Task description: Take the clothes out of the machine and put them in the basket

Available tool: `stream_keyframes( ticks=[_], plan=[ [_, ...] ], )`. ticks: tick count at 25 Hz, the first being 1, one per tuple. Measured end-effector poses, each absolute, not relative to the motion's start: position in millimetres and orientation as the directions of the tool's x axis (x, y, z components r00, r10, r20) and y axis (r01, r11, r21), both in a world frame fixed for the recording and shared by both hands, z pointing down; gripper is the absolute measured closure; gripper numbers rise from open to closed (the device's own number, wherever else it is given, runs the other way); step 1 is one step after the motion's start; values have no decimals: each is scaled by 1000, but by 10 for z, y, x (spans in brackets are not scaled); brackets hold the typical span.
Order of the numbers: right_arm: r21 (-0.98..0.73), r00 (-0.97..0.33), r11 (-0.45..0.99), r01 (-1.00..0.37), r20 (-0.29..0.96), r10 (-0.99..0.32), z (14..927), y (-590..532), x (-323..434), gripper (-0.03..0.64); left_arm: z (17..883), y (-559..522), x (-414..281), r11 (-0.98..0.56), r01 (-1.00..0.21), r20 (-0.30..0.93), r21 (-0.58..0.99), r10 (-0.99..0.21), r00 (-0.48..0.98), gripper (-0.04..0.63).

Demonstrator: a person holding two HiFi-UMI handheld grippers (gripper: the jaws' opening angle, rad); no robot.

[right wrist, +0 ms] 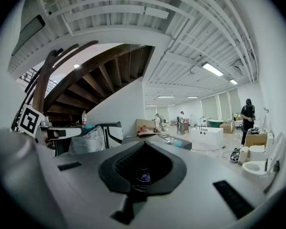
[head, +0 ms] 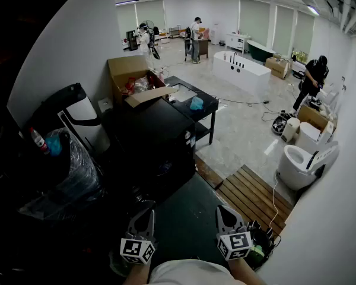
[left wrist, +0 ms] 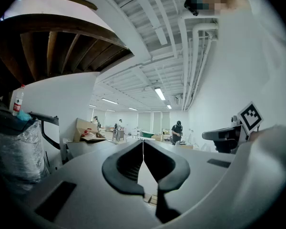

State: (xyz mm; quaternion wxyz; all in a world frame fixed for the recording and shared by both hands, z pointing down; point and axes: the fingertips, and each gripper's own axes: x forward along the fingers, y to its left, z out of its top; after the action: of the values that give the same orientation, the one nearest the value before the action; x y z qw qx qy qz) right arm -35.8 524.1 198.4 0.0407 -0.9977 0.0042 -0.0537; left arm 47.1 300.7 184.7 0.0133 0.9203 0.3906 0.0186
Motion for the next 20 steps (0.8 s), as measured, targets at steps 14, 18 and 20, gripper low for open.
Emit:
stream_keyframes(
  ticks=[14, 18, 20],
  plan=[
    [-123, 996, -992, 19, 92, 8, 1976, 5444, -434, 609, 1697, 3203, 418, -708, 705, 20, -33, 705, 709, 575],
    [-126, 996, -992, 18, 90, 6, 1979, 5441, -403, 609, 1693, 3213, 423, -712, 701, 17, -40, 701, 713, 575],
    [-129, 996, -991, 22, 89, 10, 1991, 5455, -400, 607, 1695, 3227, 413, -712, 701, 14, -43, 701, 713, 575]
  ],
)
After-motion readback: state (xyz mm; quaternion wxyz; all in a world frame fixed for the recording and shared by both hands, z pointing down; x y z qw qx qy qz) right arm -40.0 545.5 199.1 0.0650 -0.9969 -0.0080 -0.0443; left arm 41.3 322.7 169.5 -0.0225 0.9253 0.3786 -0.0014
